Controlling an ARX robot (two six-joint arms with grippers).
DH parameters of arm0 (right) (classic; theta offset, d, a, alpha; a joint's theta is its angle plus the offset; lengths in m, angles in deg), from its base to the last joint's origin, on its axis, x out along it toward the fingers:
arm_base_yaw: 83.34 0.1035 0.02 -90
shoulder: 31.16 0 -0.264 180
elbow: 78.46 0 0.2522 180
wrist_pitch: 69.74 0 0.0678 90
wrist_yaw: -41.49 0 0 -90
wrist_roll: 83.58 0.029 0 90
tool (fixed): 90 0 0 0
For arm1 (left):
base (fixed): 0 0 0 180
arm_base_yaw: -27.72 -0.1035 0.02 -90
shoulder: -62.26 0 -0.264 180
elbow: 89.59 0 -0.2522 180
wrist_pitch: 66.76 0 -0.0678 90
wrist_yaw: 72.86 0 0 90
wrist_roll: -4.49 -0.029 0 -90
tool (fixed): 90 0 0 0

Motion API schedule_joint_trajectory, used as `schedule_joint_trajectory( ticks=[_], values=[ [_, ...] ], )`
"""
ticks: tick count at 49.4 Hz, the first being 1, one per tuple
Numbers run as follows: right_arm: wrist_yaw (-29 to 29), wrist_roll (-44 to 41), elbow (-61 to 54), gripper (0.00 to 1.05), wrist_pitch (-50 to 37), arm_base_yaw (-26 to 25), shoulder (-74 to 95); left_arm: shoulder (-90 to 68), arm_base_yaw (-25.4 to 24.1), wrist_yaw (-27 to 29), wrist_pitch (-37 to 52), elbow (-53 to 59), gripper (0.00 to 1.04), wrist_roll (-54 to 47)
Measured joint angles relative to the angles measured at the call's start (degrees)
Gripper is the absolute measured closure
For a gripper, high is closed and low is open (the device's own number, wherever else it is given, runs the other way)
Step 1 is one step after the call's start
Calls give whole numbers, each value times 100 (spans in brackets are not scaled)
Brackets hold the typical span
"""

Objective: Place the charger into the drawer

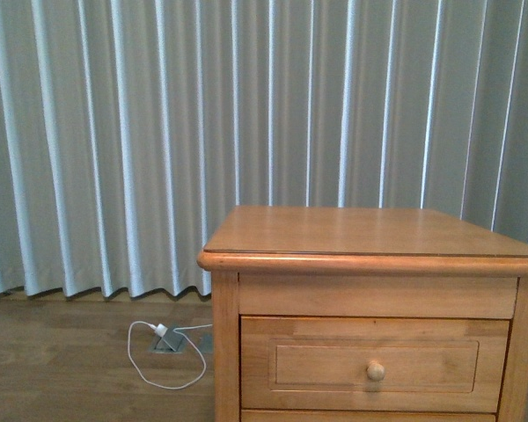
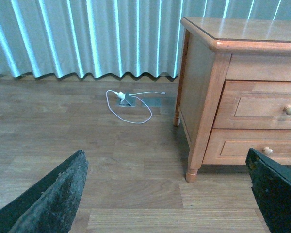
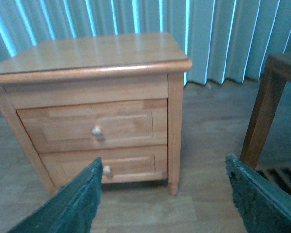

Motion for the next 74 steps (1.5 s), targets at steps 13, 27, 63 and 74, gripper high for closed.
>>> schedule_joint_trajectory(
  ticks=[13, 27, 63, 74],
  values=[
    [-715, -151, -380, 78, 448, 656, -774, 0, 0, -2, 0, 0, 6, 0],
    [-1272, -192, -651, 103, 597, 1360, -1331, 0, 0, 0, 0, 0, 6, 0],
    [-1272, -199, -957, 78, 560, 1360, -1615, 0, 0, 0, 0, 0, 6, 0],
    [-1272, -199, -957, 24, 560, 1360, -1615, 0, 0, 0, 0, 0, 6, 0]
  ],
)
